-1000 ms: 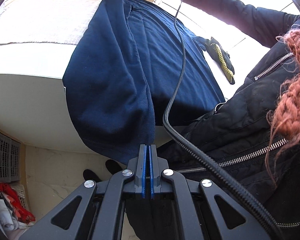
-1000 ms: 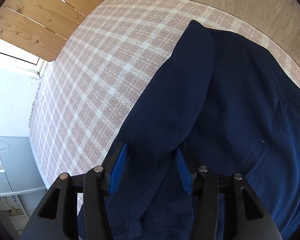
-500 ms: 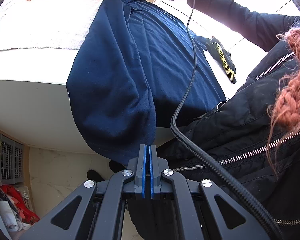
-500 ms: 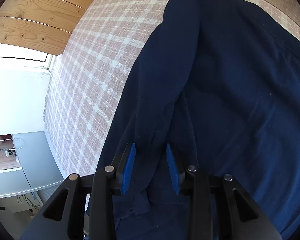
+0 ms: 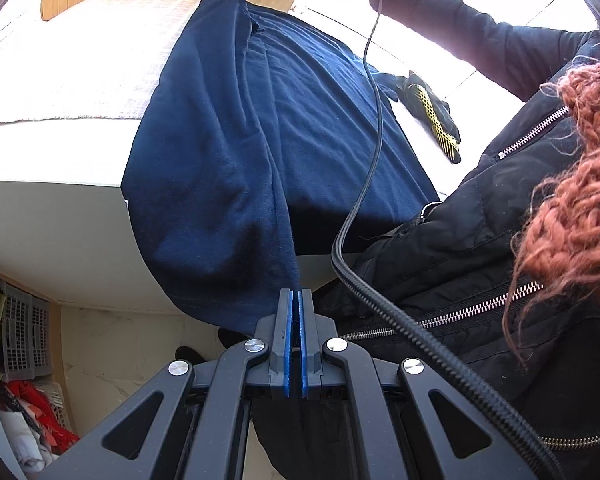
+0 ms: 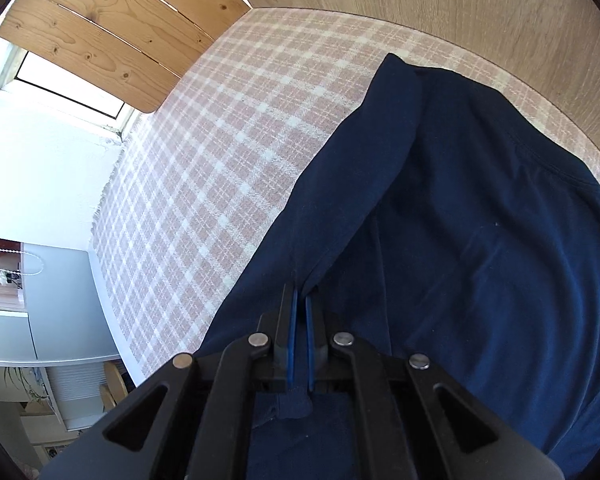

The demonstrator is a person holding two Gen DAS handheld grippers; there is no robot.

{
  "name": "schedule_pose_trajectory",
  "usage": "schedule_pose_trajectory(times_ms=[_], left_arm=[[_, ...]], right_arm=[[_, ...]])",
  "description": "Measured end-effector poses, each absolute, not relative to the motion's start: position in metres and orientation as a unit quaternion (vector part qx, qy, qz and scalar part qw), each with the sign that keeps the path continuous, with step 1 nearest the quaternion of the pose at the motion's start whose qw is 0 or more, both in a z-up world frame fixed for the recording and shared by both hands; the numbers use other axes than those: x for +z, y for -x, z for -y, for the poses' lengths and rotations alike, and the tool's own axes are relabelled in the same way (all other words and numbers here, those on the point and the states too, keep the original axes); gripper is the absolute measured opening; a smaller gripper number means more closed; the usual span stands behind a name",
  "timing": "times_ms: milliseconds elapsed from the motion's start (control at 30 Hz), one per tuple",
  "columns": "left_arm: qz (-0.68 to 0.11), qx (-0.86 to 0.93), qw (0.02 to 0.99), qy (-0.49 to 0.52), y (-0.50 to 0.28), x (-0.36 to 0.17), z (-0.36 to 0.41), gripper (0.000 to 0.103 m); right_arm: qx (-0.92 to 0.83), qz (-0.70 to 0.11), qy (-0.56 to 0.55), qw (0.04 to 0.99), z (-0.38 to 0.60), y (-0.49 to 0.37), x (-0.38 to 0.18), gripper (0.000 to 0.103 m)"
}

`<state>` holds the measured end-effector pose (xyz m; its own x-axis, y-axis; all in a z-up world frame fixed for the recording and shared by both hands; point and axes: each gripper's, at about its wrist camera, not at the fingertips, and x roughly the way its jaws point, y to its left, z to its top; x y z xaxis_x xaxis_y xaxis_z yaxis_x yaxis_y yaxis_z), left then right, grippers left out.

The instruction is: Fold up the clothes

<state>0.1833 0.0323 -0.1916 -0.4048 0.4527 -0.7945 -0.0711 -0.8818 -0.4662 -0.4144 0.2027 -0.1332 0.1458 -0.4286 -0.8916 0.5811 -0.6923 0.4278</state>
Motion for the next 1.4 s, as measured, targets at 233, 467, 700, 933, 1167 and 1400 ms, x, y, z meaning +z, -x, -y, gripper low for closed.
schedule_pose_trajectory(times_ms=[233, 467, 700, 933, 1167, 1400], left_arm=[[0.199, 0.811, 0.191, 0.515, -0.177, -0.197, -0.054, 0.003], [0.175, 0.782, 0.189, 0.567, -0.176, -0.233, -0.075, 0.009], [0.188, 0.812, 0.101, 0.543, -0.199, -0.24, -0.002, 0.022], [0.143, 0.824, 0.119, 0.536, -0.171, -0.282, 0.037, 0.037], [0.135, 0.821, 0.205, 0.515, -0.137, -0.306, 0.045, 0.037], [0.145, 0.822, 0.253, 0.489, -0.121, -0.315, 0.053, 0.034]], right_arm=[[-0.667, -0.092, -0.652, 0.348, -0.233, 0.41, -0.129, 0.004], [-0.665, -0.162, -0.657, 0.315, -0.226, 0.405, -0.165, 0.009], [-0.709, -0.21, -0.601, 0.305, -0.229, 0.387, -0.126, 0.034], [-0.69, -0.192, -0.614, 0.331, -0.223, 0.353, -0.122, 0.042], [-0.673, -0.216, -0.626, 0.329, -0.227, 0.31, -0.136, 0.042], [-0.678, -0.201, -0.645, 0.291, -0.249, 0.301, -0.142, 0.042]])
